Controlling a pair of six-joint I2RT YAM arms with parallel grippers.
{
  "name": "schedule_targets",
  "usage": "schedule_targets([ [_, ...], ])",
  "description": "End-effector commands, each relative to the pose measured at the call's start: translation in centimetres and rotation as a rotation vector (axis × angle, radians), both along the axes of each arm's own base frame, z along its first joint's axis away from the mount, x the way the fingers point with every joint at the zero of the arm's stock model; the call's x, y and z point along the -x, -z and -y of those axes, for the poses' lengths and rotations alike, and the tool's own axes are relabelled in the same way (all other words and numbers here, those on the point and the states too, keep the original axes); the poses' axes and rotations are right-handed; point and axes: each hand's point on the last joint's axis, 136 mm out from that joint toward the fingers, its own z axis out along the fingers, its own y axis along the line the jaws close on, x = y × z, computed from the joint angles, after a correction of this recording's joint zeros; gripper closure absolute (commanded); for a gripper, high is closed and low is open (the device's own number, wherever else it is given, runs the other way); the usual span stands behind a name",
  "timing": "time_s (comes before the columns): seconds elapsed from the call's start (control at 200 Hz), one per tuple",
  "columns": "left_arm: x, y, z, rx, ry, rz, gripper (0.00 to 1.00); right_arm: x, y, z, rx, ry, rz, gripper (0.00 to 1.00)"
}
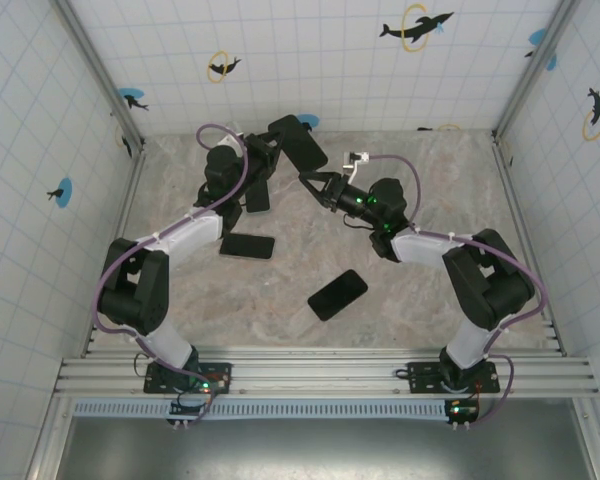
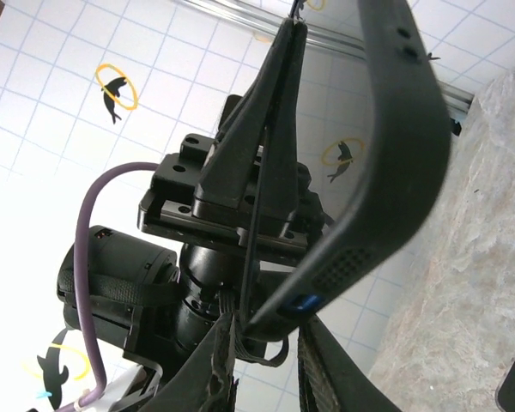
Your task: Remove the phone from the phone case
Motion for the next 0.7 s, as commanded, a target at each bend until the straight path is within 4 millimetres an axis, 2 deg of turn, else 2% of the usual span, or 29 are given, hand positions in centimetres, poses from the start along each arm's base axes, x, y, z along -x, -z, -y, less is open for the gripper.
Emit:
schedule_targets([
  [0.0,1.4,-4.5,-0.1,0.073,0.023,0.115,1.00,-0.5,-2.3,0.3,-0.054,0.014,0.059,0.76],
  [0.21,1.5,-5.1,0.1,0.090,0.034,0.118,1.00,-0.8,-1.9,0.3,-0.027,0.016,0.056,0.85],
  [0.355,1.4,-4.6,0.2,0.125,0.045,0.061,1.00,-0.5,-1.3,0.3,0.019,0.015,0.086,0.90],
  [0.696,2.1,-7.4,1.1,0.200,0.131,0.054,1.00,-1.6,3.8,1.3,0.337,0.074,0.140,0.96],
])
